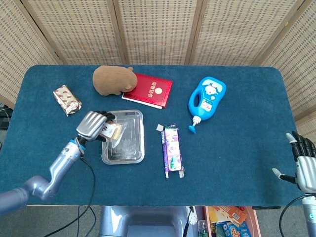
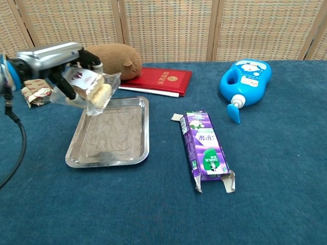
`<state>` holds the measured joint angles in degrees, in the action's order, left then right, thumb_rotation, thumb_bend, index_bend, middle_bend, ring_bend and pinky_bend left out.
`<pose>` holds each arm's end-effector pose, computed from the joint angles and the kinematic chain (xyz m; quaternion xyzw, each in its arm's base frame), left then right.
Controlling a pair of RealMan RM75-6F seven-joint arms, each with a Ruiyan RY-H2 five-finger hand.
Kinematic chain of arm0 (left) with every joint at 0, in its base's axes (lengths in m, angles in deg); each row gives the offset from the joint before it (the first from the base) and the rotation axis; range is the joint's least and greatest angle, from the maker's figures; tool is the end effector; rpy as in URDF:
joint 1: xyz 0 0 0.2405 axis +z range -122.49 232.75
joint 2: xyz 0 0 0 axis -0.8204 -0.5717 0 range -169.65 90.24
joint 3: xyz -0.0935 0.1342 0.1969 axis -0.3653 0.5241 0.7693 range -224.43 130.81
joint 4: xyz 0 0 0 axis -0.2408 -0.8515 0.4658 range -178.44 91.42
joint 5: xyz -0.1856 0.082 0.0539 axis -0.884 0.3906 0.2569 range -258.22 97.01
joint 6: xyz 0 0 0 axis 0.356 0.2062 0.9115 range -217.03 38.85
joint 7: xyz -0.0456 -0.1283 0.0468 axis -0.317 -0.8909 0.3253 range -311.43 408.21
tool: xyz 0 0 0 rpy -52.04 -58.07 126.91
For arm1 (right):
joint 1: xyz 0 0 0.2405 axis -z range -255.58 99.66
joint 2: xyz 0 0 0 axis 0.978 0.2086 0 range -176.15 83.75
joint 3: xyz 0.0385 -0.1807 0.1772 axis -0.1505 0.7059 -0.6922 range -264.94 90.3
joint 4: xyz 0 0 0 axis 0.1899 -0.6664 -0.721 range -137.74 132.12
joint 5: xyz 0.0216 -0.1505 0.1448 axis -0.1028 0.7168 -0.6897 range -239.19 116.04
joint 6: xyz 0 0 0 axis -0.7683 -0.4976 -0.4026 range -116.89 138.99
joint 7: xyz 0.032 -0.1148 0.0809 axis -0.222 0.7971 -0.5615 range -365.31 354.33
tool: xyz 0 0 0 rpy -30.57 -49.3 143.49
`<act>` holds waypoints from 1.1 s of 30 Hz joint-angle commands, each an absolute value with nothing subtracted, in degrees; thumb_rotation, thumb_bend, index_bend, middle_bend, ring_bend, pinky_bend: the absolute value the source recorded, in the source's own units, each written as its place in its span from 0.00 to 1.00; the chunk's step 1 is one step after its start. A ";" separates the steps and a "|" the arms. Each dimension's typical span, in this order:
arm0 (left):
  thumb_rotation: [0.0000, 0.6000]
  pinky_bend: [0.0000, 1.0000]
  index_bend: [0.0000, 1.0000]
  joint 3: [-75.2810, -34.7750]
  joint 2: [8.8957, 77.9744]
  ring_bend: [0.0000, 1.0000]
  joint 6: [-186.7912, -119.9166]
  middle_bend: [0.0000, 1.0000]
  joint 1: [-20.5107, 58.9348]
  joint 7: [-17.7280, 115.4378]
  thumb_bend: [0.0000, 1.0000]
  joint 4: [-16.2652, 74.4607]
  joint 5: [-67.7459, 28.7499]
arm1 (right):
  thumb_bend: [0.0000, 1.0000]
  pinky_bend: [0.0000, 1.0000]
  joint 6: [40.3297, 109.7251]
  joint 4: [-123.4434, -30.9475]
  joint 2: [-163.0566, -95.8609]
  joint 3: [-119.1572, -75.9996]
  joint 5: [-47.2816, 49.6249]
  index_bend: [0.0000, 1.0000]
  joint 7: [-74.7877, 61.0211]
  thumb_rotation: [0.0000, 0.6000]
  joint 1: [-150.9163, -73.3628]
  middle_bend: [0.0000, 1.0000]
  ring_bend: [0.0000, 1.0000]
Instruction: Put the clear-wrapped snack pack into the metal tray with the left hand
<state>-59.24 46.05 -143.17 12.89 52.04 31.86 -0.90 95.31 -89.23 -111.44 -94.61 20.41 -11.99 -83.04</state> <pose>-0.1566 0.3748 0.0187 -0.7475 -0.3219 -0.4193 0.4021 -0.3319 -0.1992 0.1777 0.5483 -0.3917 0.4119 0.6135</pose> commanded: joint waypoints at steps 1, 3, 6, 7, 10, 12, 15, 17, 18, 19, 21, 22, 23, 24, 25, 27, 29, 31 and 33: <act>1.00 0.50 0.57 -60.14 50.37 0.43 -140.15 0.52 9.96 57.86 0.14 31.02 -5.46 | 0.00 0.00 95.28 -89.23 -111.43 -94.60 20.39 0.00 -12.07 1.00 -83.03 0.00 0.00; 1.00 0.50 0.57 -59.97 51.24 0.43 -139.78 0.52 9.72 58.85 0.14 30.73 -6.60 | 0.00 0.00 95.28 -89.26 -111.39 -94.61 20.35 0.00 -12.16 1.00 -83.01 0.00 0.00; 1.00 0.49 0.57 -59.10 52.68 0.43 -139.41 0.52 9.63 60.56 0.13 29.54 -8.08 | 0.00 0.00 95.09 -89.21 -111.37 -94.62 20.17 0.00 -12.28 1.00 -83.05 0.00 0.00; 1.00 0.49 0.57 -58.88 53.05 0.43 -139.38 0.52 9.67 61.02 0.12 29.10 -8.52 | 0.00 0.00 95.02 -89.18 -111.39 -94.60 20.18 0.00 -12.22 1.00 -83.08 0.00 0.00; 1.00 0.49 0.54 -58.48 53.92 0.43 -138.64 0.51 9.83 61.74 0.11 28.12 -10.50 | 0.00 0.00 94.86 -89.17 -111.47 -94.47 20.30 0.00 -12.13 1.00 -83.16 0.00 0.00; 1.00 0.47 0.37 -58.19 54.14 0.38 -138.12 0.40 9.96 61.36 0.05 27.93 -11.31 | 0.00 0.00 94.96 -89.22 -111.44 -94.47 20.36 0.00 -12.15 1.00 -83.14 0.00 0.00; 1.00 0.29 0.04 -57.98 53.72 0.16 -137.96 0.11 10.30 59.37 0.00 28.54 -11.32 | 0.00 0.00 95.06 -89.21 -111.41 -94.60 20.18 0.00 -12.21 1.00 -83.11 0.00 0.00; 1.00 0.16 0.00 -58.46 53.34 0.03 -139.00 0.01 10.83 56.98 0.00 29.27 -10.93 | 0.00 0.00 95.08 -89.22 -111.38 -94.65 20.10 0.00 -12.29 1.00 -83.09 0.00 0.00; 1.00 0.12 0.00 -58.62 52.96 0.00 -139.51 0.00 11.11 55.82 0.00 29.62 -10.61 | 0.00 0.00 95.12 -89.22 -111.37 -94.65 20.12 0.00 -12.32 1.00 -83.08 0.00 0.00; 1.00 0.11 0.00 -58.85 52.18 0.00 -140.27 0.00 11.49 54.55 0.00 30.22 -10.15 | 0.00 0.00 95.16 -89.24 -111.36 -94.65 20.15 0.00 -12.31 1.00 -83.08 0.00 0.00; 1.00 0.07 0.00 -59.06 50.57 0.00 -141.81 0.00 12.29 53.46 0.00 31.57 -9.50 | 0.00 0.00 95.27 -89.36 -111.33 -94.60 20.26 0.00 -12.29 1.00 -83.04 0.00 0.00; 1.00 0.07 0.00 -59.11 48.83 0.00 -143.21 0.00 13.15 53.05 0.00 33.14 -9.04 | 0.00 0.00 95.30 -89.45 -111.32 -94.54 20.38 0.00 -12.23 1.00 -83.03 0.00 0.00; 1.00 0.07 0.00 -59.05 47.61 0.00 -144.06 0.00 13.74 52.98 0.00 34.31 -8.78 | 0.00 0.00 95.34 -89.49 -111.32 -94.51 20.44 0.00 -12.16 1.00 -83.02 0.00 0.00; 1.00 0.06 0.00 -59.11 46.73 0.00 -144.87 0.00 14.24 53.04 0.00 35.07 -8.71 | 0.00 0.00 95.38 -89.51 -111.33 -94.48 20.50 0.00 -12.10 1.00 -83.01 0.00 0.00; 1.00 0.05 0.00 -59.12 45.27 0.00 -146.33 0.00 15.20 53.25 0.00 36.38 -8.63 | 0.00 0.00 95.44 -89.57 -111.33 -94.41 20.61 0.00 -12.01 1.00 -82.98 0.00 0.00; 1.00 0.01 0.00 -58.99 41.98 0.00 -149.41 0.00 17.49 53.65 0.00 39.39 -8.61 | 0.00 0.00 95.61 -89.78 -111.34 -94.30 20.89 0.00 -11.85 1.00 -82.95 0.00 0.00; 1.00 0.00 0.00 -58.58 39.00 0.00 -151.96 0.00 19.69 54.28 0.00 41.97 -8.72 | 0.00 0.00 95.80 -89.95 -111.31 -94.21 21.12 0.00 -11.72 1.00 -82.89 0.00 0.00; 1.00 0.00 0.00 -57.62 35.32 0.00 -154.73 0.00 22.48 55.16 0.00 44.76 -8.77 | 0.00 0.00 96.05 -90.17 -111.29 -94.11 21.41 0.00 -11.57 1.00 -82.82 0.00 0.00; 1.00 0.00 0.00 -55.44 29.61 0.00 -159.36 0.00 27.80 56.38 0.00 48.52 -9.55 | 0.00 0.00 96.49 -90.50 -111.23 -93.95 21.90 0.00 -11.38 1.00 -82.70 0.00 0.00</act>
<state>-57.71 35.58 -153.91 22.02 54.82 43.84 -9.01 96.34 -90.37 -111.26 -94.03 21.74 -11.47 -82.76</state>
